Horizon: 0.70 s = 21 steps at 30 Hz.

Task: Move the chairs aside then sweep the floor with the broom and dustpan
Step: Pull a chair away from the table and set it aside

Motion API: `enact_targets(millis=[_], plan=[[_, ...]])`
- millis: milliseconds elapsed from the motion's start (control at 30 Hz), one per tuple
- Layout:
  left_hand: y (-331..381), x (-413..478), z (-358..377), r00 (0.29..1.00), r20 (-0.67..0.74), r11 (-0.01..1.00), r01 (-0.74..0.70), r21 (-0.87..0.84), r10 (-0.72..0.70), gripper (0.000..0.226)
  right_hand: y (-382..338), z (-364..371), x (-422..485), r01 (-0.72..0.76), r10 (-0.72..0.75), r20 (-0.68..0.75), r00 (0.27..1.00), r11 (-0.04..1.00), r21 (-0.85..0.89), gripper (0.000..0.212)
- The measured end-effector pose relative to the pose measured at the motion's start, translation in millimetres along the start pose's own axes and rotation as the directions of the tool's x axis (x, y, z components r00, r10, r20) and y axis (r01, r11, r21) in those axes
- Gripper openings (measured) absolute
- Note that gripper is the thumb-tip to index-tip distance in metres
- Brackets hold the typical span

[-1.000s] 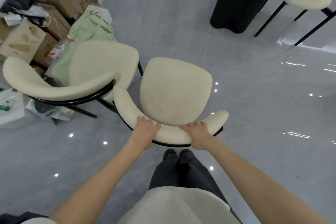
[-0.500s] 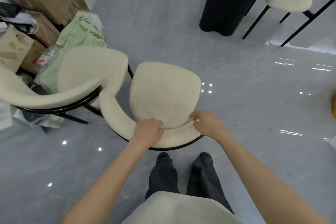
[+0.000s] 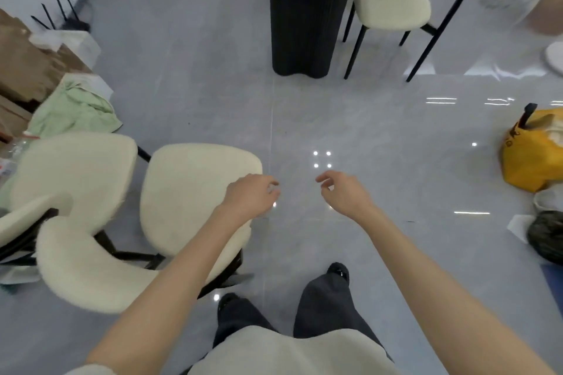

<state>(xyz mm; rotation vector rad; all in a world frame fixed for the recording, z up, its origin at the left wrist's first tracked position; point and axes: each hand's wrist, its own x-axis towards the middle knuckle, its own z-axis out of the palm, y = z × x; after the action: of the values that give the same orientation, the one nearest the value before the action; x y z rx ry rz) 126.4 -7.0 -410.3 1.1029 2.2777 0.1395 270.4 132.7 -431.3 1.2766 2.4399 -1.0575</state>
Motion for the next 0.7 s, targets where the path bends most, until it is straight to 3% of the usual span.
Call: enact_targets(millis=[333,500,700], plan=[[192,119,-27,0.995,-0.095,0.999,-0.04,0.017,0.041,0.037,118,-165,67,-0.039,0.054,-0.098,0.994,0.989,0.144,0.036],[246,187,-53,0.993,-0.115,1.0,-0.023,0.006,0.024,0.037,149,-223,118,-0.021,0.042,-0.102,0.994,0.98,0.2,0.034],[306,298,-89,0.98,-0.168,0.994,-0.113,-0.006,0.11,0.035,178,-295,210,-0.008,0.038,-0.131,0.991,0.976,0.216,0.035]])
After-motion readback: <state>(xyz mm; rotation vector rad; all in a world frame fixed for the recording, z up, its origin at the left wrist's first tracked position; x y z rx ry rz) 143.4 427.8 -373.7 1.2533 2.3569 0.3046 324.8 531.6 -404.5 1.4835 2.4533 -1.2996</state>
